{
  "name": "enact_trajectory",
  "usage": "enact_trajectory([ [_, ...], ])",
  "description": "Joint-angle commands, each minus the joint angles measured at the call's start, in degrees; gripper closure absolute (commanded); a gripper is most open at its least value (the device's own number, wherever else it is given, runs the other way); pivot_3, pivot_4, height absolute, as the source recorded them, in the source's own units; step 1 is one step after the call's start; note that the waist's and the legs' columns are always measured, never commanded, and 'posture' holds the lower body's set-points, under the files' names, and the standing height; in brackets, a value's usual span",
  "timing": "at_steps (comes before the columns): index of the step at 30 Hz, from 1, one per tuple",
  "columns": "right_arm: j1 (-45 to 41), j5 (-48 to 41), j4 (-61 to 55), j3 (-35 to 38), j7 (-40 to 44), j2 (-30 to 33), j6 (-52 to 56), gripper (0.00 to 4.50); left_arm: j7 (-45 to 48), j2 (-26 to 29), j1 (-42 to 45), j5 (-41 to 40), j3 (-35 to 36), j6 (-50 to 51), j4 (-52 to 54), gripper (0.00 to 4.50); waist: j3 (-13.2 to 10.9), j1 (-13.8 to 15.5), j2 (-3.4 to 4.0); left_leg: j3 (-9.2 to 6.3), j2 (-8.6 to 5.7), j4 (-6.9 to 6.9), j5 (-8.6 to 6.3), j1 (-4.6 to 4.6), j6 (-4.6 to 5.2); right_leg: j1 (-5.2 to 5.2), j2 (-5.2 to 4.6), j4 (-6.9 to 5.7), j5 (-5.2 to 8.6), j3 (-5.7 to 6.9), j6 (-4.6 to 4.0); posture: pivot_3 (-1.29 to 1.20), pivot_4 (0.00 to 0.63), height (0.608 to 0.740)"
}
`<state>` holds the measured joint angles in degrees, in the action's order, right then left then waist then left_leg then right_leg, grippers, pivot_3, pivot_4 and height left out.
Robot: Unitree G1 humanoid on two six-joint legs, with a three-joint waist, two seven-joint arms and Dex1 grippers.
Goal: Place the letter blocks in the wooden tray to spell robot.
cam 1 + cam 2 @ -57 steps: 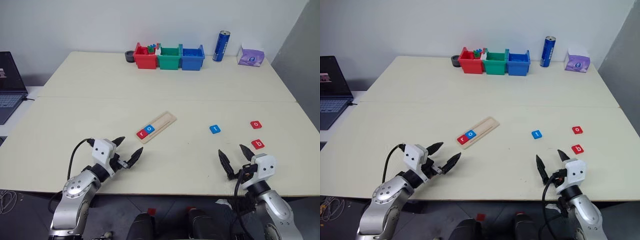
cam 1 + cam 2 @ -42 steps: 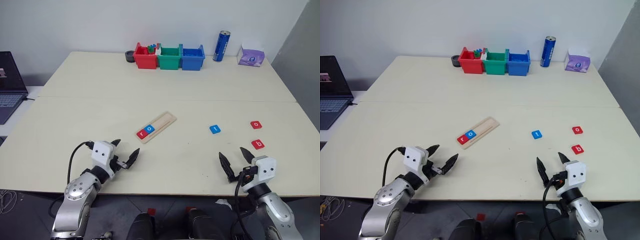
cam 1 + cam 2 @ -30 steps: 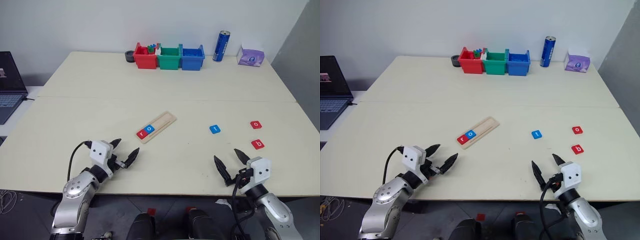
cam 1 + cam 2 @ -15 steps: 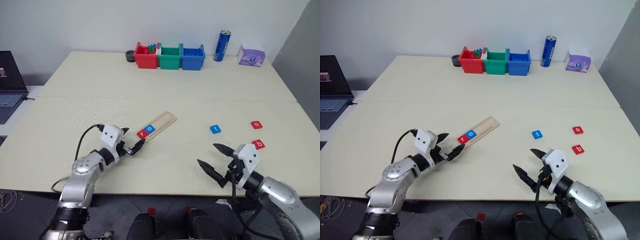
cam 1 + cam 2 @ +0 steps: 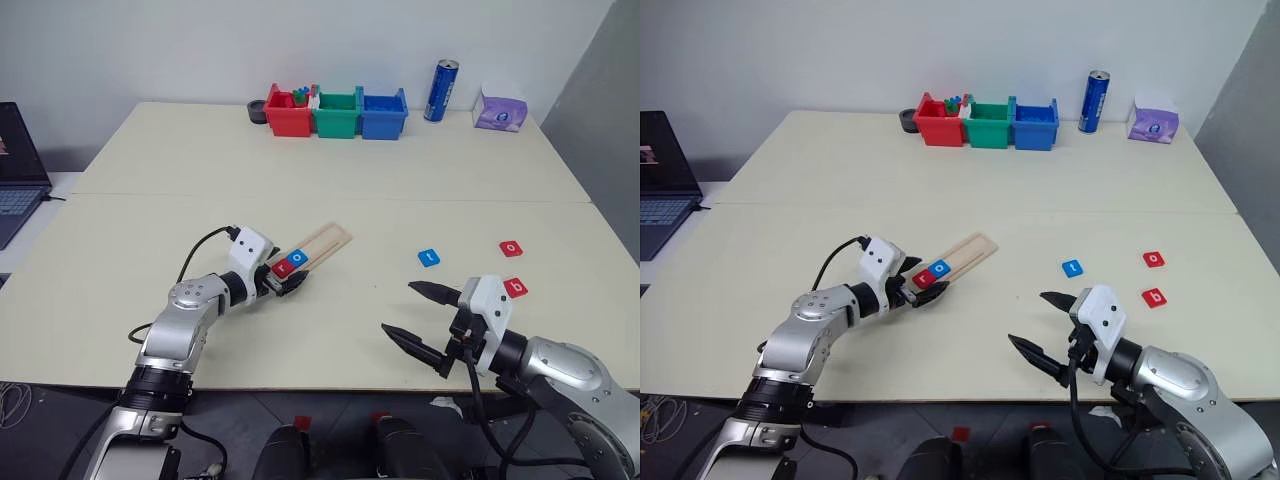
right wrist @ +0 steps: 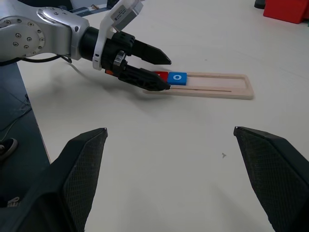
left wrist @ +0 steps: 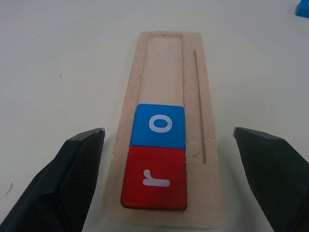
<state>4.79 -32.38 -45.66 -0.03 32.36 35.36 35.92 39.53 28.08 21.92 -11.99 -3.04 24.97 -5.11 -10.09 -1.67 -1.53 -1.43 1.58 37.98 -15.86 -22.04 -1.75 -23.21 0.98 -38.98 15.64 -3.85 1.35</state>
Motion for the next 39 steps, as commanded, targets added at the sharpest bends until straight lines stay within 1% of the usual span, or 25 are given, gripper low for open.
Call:
enact_trajectory([
  [1, -1.9, -2.0, -3.3, 1.3, -0.3, 0.7, 0.9, 0.04, 1.0, 1.1, 0.8, 0.7, -0.9, 1.7, 1.4, 0.0, 0.0, 0.0, 0.0, -0.01, 0.0, 0.0, 0.0, 0.0, 0.0, 0.0, 0.0, 0.0, 0.0, -0.01, 0.0, 0.0, 0.15, 0.74],
  [12, -0.2, -3.2, -5.7, 1.0, -0.2, 1.1, 1.5, 0.04, 1.2, 2.2, 0.4, 1.9, -2.3, 6.2, 3.5, 0.0, 0.0, 0.0, -0.01, -0.02, 0.01, 0.0, 0.0, 0.02, 0.0, 0.0, 0.0, -0.01, 0.0, -0.02, 0.0, 0.0, 0.15, 0.74],
  [23, 1.0, -2.9, -5.6, 0.7, 0.4, 1.0, 0.4, 0.04, -3.2, -0.3, -0.3, -1.3, 1.8, 12.8, 6.8, 0.0, 0.0, 0.0, -0.01, -0.04, 0.02, 0.0, 0.0, 0.02, 0.0, 0.0, 0.0, -0.01, 0.0, -0.03, 0.0, 0.0, 0.15, 0.74],
  [28, 0.6, -2.8, -5.3, 0.3, 0.4, 0.8, 0.2, 0.04, -3.0, 0.3, -0.3, -1.3, 1.8, 12.5, 5.2, 0.0, 0.0, -0.1, -0.01, -0.04, 0.02, 0.0, 0.0, 0.02, 0.0, 0.0, 0.0, -0.01, 0.0, -0.03, 0.01, 0.0, 0.15, 0.74],
  [39, 1.0, -2.9, -5.6, -0.5, 0.0, 0.6, 0.2, 0.04, -0.2, 2.6, 0.8, 1.1, -2.0, 10.7, 2.9, 0.0, 0.0, -0.1, -0.02, -0.04, 0.01, 0.0, 0.0, 0.04, 0.0, 0.0, 0.0, -0.01, 0.0, -0.05, 0.01, 0.0, 0.15, 0.74],
])
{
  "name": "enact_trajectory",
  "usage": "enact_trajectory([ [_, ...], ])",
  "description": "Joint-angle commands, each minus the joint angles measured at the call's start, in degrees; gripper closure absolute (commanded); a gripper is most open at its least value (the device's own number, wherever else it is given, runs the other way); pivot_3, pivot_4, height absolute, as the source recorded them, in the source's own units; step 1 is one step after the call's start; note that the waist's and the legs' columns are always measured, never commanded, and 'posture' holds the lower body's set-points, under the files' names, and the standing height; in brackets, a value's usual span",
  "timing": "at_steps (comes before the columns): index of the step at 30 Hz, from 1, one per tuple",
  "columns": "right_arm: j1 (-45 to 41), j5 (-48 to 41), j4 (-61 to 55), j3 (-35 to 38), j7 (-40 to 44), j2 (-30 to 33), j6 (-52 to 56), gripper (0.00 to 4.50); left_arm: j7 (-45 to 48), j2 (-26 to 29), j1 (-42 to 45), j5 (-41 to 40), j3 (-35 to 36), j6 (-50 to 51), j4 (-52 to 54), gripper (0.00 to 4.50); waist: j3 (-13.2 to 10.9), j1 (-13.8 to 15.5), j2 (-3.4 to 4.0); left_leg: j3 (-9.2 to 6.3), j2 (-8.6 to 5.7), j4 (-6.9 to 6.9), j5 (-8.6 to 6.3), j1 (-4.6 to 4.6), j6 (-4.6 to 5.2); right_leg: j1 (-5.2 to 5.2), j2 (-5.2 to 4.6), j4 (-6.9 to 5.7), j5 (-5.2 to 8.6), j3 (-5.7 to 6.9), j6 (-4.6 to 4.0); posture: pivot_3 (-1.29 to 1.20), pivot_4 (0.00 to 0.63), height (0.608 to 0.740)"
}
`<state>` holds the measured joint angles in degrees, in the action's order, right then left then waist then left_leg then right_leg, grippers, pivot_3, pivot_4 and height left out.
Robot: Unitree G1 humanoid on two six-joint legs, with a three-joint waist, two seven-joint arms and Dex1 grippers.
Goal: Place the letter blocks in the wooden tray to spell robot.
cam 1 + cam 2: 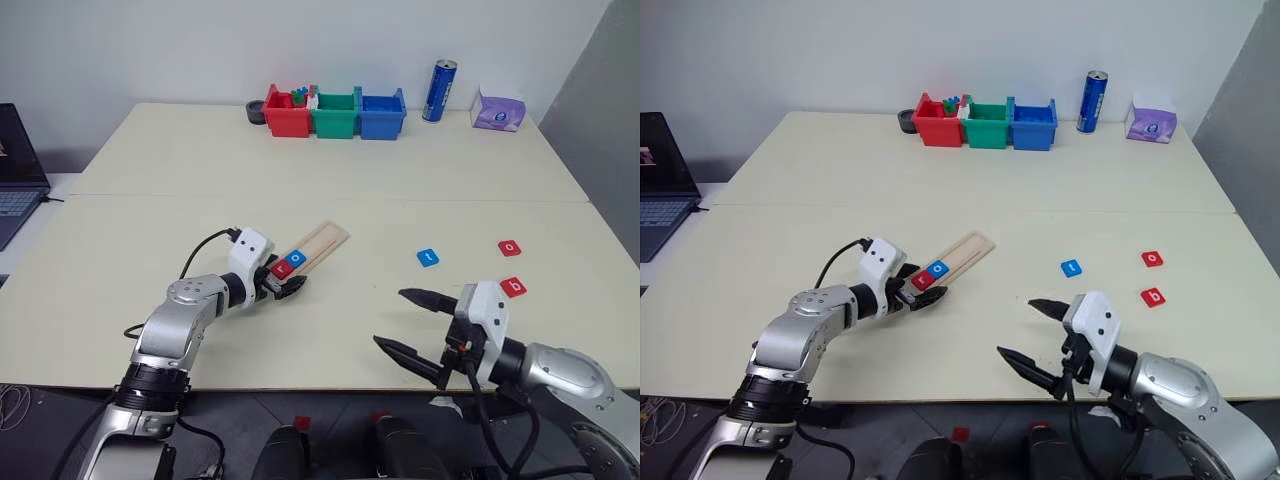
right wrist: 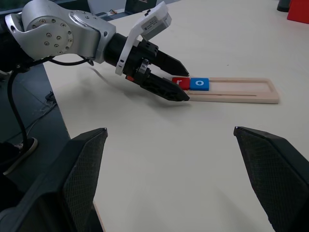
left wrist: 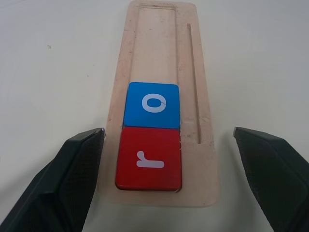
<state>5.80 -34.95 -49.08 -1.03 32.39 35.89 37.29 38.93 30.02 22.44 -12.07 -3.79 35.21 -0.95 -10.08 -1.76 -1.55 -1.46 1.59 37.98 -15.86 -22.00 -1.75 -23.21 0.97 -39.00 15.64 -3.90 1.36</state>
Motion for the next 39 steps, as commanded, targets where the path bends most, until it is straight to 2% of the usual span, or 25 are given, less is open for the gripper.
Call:
enact_trajectory([
  [1, -0.1, -0.4, -2.2, 0.4, -0.1, 0.0, -1.1, 0.04, 0.5, 0.6, 0.5, 1.2, -1.4, 0.9, -1.5, 0.0, 0.0, 0.0, 0.0, 0.0, -0.01, 0.0, 0.0, 0.0, 0.0, 0.0, 0.0, 0.0, 0.0, 0.01, 0.0, 0.0, 0.15, 0.74],
  [8, -0.2, -0.6, -2.5, 0.2, -0.4, 0.0, -1.0, 0.04, 1.0, 0.7, 0.3, 1.9, -2.3, 2.1, -2.3, 0.0, 0.1, 0.0, 0.0, 0.01, -0.01, 0.01, 0.0, 0.03, 0.0, 0.03, -0.01, -0.01, 0.0, 0.01, 0.01, 0.0, 0.15, 0.74],
  [11, -0.5, -0.8, -2.5, 0.3, -0.6, -0.1, -0.8, 0.0, 1.0, 0.6, -0.1, 1.8, -2.2, 2.4, -2.4, 0.57, 0.1, 0.1, 0.0, 0.01, -0.01, 0.01, 0.0, 0.05, 0.0, 0.04, 0.0, -0.01, -0.01, 0.0, 0.01, 0.0, 0.15, 0.74],
  [18, -1.1, -0.9, -2.3, 0.1, -0.5, -0.2, -0.8, 0.0, 1.3, 0.7, -0.1, 2.0, -1.7, 2.0, -1.9, 2.58, 0.1, 0.1, 0.0, 0.0, -0.02, 0.0, 0.0, 0.04, 0.0, 0.04, -0.02, 0.0, 0.0, -0.03, 0.02, 0.0, 0.15, 0.74],
  [20, -1.3, -0.8, -2.1, -0.1, -0.5, -0.3, -0.8, 0.0, 1.3, 0.7, -0.1, 1.9, -1.6, 1.9, -1.8, 3.03, 0.1, 0.1, -0.01, -0.01, -0.02, 0.01, 0.0, 0.04, 0.0, 0.04, -0.02, 0.0, 0.0, -0.03, 0.02, 0.0, 0.15, 0.74],
  [29, -1.9, -0.6, -1.8, -0.6, -0.5, -0.5, -0.8, 0.0, 1.9, 0.9, -0.6, 1.8, -1.5, 0.9, -1.4, 3.03, 0.1, 0.1, 0.0, 0.0, -0.01, 0.01, 0.0, 0.05, 0.0, 0.04, -0.02, 0.0, 0.0, -0.03, 0.02, 0.0, 0.15, 0.74],
  [31, -2.1, -0.6, -1.8, -0.7, -0.5, -0.6, -0.7, 0.0, 1.9, 0.4, -0.6, 0.8, -0.6, 1.4, -1.4, 2.31, 0.1, 0.0, 0.0, 0.0, -0.01, 0.01, 0.0, 0.06, 0.0, 0.04, -0.02, 0.0, 0.0, -0.03, 0.02, 0.0, 0.15, 0.74],
  [39, -2.1, -0.9, -1.7, -0.6, -0.4, -0.3, -0.4, 0.0, -0.3, -1.1, -0.9, -1.2, 2.8, -1.1, -0.1, 0.04, 0.1, 0.1, -0.01, 0.0, 0.0, 0.03, 0.01, 0.06, 0.01, 0.04, -0.02, -0.02, -0.03, -0.02, 0.05, 0.0, 0.15, 0.74],
])
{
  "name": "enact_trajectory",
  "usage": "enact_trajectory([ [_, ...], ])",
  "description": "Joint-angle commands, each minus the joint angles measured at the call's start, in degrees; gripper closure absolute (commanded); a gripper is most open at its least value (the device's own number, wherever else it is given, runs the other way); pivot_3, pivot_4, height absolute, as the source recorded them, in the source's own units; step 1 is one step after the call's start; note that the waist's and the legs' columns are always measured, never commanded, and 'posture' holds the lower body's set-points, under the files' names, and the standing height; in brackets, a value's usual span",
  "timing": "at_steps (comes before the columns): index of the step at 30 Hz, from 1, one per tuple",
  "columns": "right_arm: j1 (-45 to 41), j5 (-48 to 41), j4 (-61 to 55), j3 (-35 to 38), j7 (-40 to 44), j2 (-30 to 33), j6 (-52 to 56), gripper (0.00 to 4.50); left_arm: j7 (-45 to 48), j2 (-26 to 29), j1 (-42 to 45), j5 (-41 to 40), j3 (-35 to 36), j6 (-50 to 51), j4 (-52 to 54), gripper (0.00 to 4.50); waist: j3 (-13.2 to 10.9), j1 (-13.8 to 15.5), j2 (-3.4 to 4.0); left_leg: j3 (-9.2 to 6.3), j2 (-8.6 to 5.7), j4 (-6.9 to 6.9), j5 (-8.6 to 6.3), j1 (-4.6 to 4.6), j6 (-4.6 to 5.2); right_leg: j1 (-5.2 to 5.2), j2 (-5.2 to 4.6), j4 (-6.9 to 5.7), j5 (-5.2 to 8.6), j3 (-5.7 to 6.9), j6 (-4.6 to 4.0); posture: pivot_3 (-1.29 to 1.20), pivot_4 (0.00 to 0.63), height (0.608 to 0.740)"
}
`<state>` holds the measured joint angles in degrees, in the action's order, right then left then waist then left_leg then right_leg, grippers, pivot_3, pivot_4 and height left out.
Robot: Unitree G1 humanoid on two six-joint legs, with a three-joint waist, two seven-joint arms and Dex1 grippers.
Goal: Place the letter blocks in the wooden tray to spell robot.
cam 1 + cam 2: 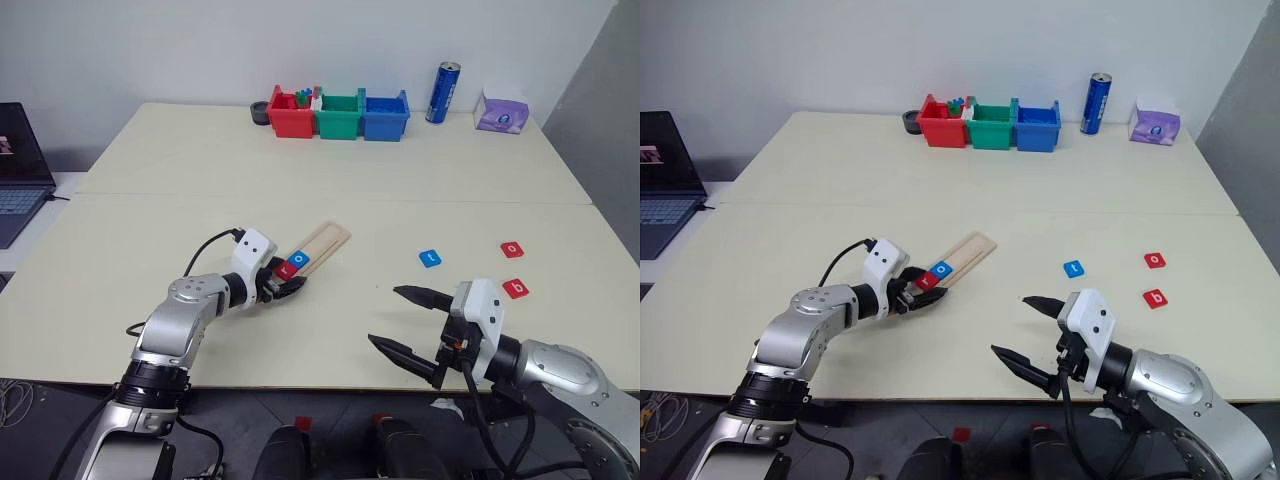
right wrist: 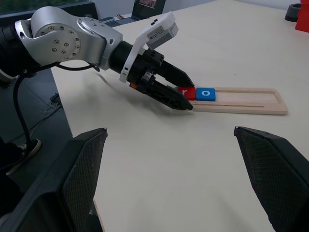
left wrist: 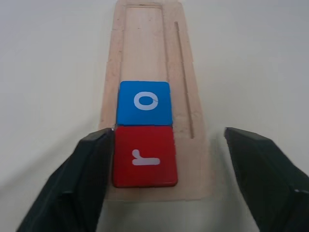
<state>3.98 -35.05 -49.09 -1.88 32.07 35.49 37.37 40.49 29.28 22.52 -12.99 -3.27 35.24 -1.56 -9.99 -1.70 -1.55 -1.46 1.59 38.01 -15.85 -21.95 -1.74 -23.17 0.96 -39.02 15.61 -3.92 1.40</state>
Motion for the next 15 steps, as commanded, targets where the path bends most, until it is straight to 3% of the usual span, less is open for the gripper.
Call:
enact_trajectory([
  [1, -0.2, -0.8, -1.8, 0.3, -0.1, 0.1, -0.5, 0.0, -2.5, -0.9, -1.2, -0.8, 3.2, -1.2, 1.1, 0.04, 0.0, 0.0, 0.0, 0.0, 0.0, 0.0, 0.0, 0.0, 0.0, 0.0, 0.0, 0.0, 0.0, 0.0, 0.0, 0.0, 0.15, 0.74],
  [8, 0.0, -0.9, -1.8, 0.3, 0.2, 0.1, -0.6, 0.0, -5.5, -3.0, -3.1, -3.2, 6.5, -1.9, 7.3, 0.04, -0.1, 0.0, -0.08, -0.03, 0.04, -0.01, 0.0, -0.09, -0.01, -0.04, 0.0, 0.04, 0.0, -0.01, 0.0, 0.0, 0.15, 0.74],
  [15, -0.8, -0.9, -1.8, -0.3, -0.2, -0.2, -0.3, 0.0, -0.1, 1.5, -3.0, -1.3, 3.0, -3.0, 3.8, 0.04, -0.1, 0.0, -0.1, -0.01, 0.0, -0.02, 0.0, -0.07, -0.01, -0.04, -0.01, 0.04, 0.0, 0.0, 0.0, 0.0, 0.15, 0.74],
])
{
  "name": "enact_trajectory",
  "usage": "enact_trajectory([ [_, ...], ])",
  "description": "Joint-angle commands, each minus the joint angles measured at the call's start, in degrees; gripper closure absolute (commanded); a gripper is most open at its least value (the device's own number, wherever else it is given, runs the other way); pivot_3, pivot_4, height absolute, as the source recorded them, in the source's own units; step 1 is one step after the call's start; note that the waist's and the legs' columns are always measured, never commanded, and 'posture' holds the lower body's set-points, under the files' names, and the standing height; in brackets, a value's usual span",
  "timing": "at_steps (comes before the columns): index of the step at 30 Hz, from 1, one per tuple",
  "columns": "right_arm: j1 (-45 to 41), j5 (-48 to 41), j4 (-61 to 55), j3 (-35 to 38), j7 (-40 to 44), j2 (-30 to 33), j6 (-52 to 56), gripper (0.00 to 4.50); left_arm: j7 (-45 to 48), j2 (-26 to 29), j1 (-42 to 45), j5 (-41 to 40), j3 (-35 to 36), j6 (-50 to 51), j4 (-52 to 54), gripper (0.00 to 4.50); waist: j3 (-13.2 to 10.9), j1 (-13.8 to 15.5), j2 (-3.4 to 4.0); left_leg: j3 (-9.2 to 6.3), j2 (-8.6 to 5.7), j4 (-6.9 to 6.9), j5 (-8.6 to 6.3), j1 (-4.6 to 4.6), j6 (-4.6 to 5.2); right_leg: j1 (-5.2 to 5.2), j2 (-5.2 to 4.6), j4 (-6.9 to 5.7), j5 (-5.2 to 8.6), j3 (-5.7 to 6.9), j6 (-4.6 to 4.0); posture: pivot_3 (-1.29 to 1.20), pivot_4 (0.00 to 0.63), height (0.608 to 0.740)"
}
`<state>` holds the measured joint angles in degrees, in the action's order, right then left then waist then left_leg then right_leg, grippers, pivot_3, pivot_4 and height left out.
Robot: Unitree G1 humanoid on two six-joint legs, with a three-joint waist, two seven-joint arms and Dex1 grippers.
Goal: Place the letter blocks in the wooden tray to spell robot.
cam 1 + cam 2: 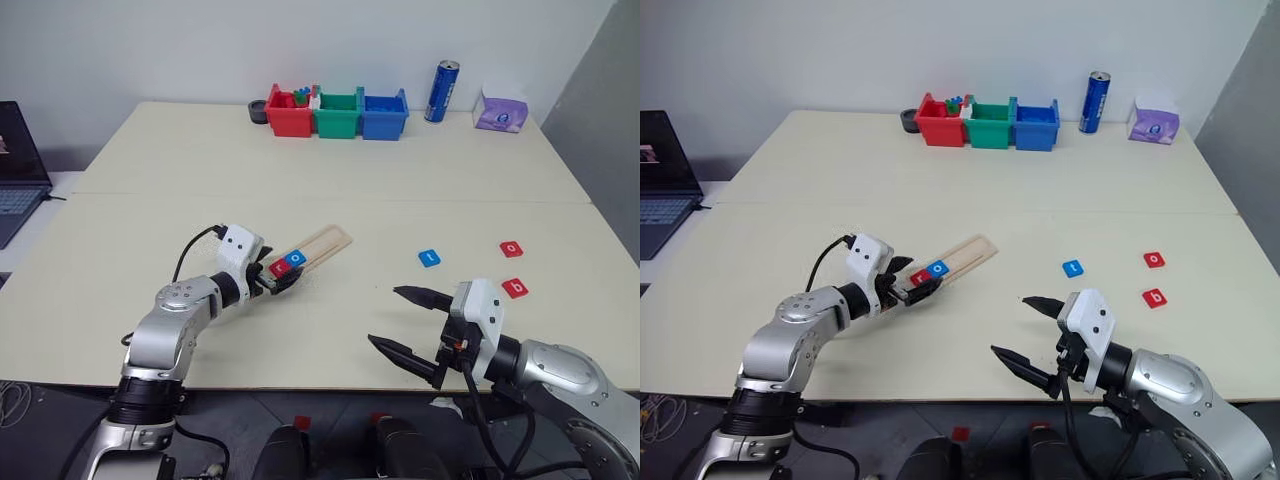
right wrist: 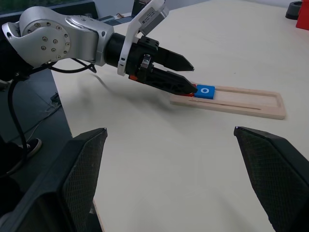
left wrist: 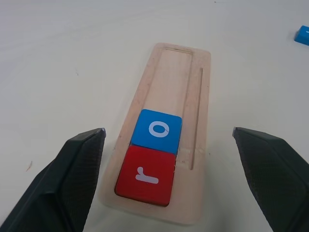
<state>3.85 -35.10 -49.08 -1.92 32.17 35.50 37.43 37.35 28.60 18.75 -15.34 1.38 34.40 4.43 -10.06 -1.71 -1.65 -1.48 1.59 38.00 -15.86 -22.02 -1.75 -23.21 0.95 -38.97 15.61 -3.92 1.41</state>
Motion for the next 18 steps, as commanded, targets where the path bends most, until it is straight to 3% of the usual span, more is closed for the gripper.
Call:
enact_trajectory([
  [1, -0.7, -0.8, -1.9, -0.4, -0.3, -0.2, -0.3, 0.0, 3.4, 2.5, 1.4, 1.5, -1.8, -2.5, -3.7, 0.04, 0.0, 0.0, -0.01, 0.0, 0.01, 0.0, 0.0, 0.0, 0.0, 0.0, 0.01, 0.0, 0.0, 0.02, 0.0, 0.0, 0.15, 0.74],
  [9, -0.2, -0.3, -2.6, -0.7, -0.7, 0.1, -0.3, 0.0, 7.2, 3.1, 6.0, 4.1, -4.7, -8.1, -13.8, 0.04, 0.0, 0.0, -0.04, 0.02, -0.02, 0.0, 0.0, -0.03, 0.0, 0.0, 0.0, 0.01, 0.0, 0.06, 0.0, 0.0, 0.15, 0.74],
  [18, 1.1, -0.1, -3.3, -0.8, -1.5, 0.1, -0.6, 0.0, 9.9, 3.2, 8.1, 6.2, -7.7, -7.7, -15.5, 0.04, 0.0, 0.1, -0.04, 0.03, -0.01, 0.0, 0.0, -0.03, 0.0, 0.0, 0.0, 0.01, 0.0, 0.06, 0.0, 0.0, 0.15, 0.74],
])
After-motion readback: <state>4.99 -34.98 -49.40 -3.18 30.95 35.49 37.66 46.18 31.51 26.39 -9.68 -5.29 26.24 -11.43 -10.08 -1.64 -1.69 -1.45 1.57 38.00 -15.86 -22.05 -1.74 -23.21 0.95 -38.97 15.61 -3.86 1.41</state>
